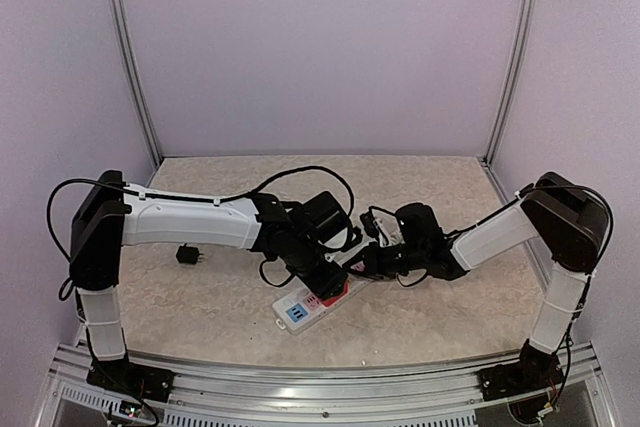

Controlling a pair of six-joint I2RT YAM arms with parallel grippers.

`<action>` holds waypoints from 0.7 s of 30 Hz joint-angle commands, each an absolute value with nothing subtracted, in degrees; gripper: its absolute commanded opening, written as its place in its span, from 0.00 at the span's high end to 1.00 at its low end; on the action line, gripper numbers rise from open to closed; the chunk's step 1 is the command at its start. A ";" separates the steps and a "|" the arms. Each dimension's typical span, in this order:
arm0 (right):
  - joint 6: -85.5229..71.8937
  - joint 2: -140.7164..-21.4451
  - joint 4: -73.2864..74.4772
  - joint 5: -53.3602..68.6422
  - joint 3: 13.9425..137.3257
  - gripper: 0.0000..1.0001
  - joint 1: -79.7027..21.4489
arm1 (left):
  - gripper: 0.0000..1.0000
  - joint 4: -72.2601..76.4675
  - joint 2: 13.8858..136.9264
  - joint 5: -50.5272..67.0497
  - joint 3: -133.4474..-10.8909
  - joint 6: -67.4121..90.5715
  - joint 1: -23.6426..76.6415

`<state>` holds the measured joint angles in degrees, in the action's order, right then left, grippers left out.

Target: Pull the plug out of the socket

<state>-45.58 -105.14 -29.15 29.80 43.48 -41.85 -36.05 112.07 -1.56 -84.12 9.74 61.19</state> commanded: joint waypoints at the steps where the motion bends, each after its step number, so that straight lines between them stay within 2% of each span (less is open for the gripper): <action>1: -42.29 -101.50 -24.70 27.00 42.27 1.00 -42.29 | 0.75 -35.20 113.73 -2.97 -85.50 9.06 61.44; 12: -38.82 -102.83 -20.18 24.65 41.89 1.00 -42.28 | 0.75 -34.98 113.26 -2.76 -86.21 9.67 61.21; 21: -38.77 -105.21 -21.32 25.30 41.46 1.00 -42.27 | 0.76 -37.23 113.90 -9.35 -88.25 9.38 61.98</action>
<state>-39.07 -102.63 -22.68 25.58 42.85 -41.85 -37.50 113.01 -3.68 -85.80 9.76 61.65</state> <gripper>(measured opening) 0.003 0.625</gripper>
